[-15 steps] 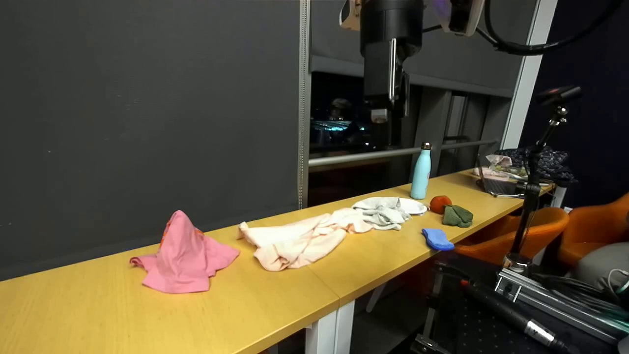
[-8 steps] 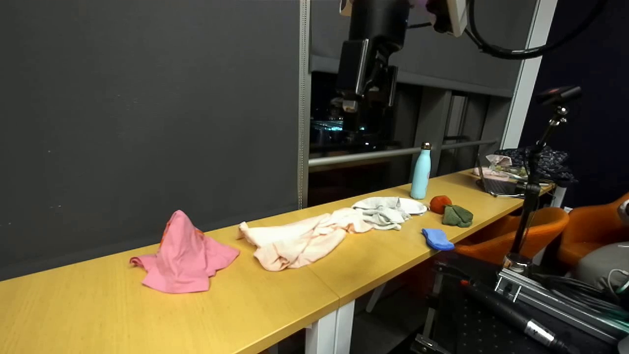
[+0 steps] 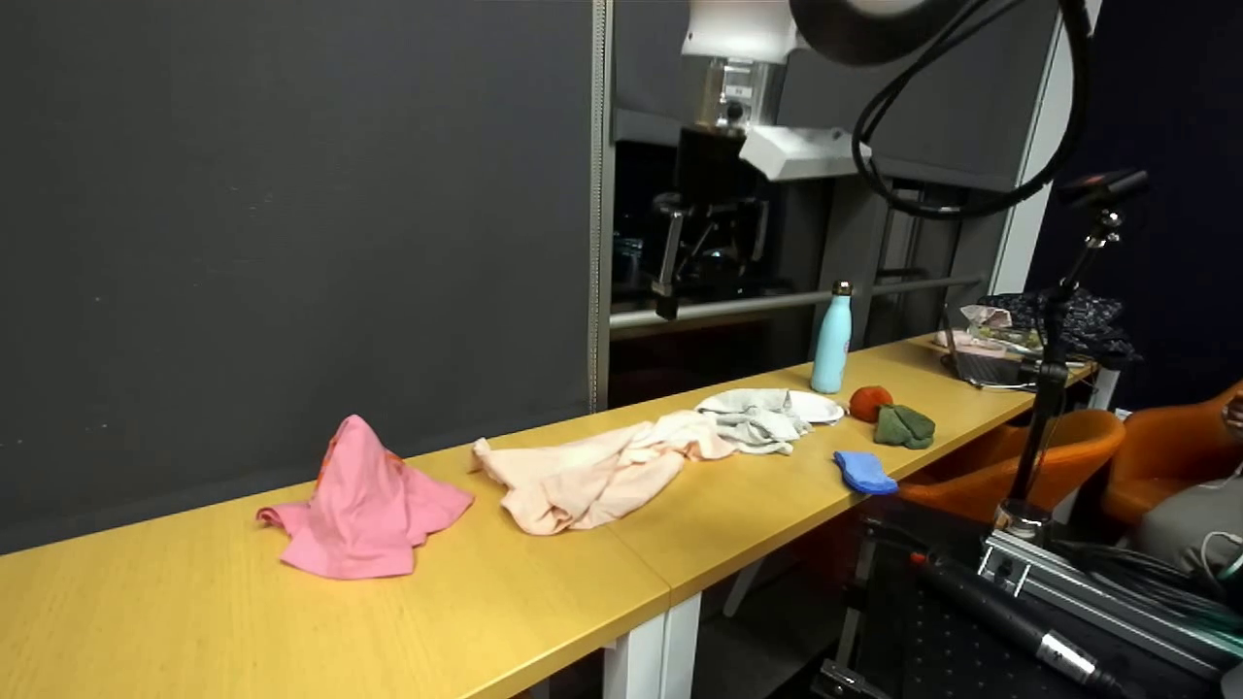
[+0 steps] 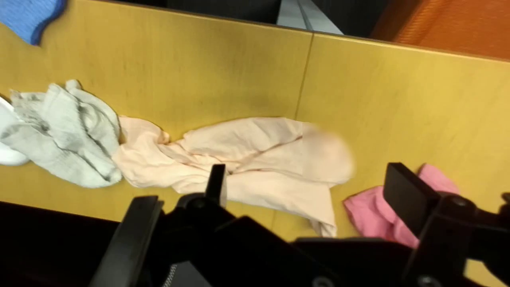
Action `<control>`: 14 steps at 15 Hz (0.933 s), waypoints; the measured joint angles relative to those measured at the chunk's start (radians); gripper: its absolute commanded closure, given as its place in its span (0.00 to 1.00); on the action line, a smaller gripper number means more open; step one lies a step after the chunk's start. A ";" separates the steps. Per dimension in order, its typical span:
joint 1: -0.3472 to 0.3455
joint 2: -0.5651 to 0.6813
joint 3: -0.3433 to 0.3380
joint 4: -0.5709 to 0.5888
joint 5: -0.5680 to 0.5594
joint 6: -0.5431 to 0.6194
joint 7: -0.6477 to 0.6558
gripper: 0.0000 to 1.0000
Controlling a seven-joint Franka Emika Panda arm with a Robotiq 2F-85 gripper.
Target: Unfold the peach shirt
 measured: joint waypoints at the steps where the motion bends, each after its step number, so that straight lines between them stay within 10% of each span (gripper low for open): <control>1: -0.009 0.007 -0.003 -0.023 -0.027 0.001 0.049 0.00; 8: -0.078 0.046 -0.085 -0.130 -0.141 0.081 0.287 0.00; 14: -0.097 0.304 -0.156 0.028 -0.156 0.289 0.354 0.00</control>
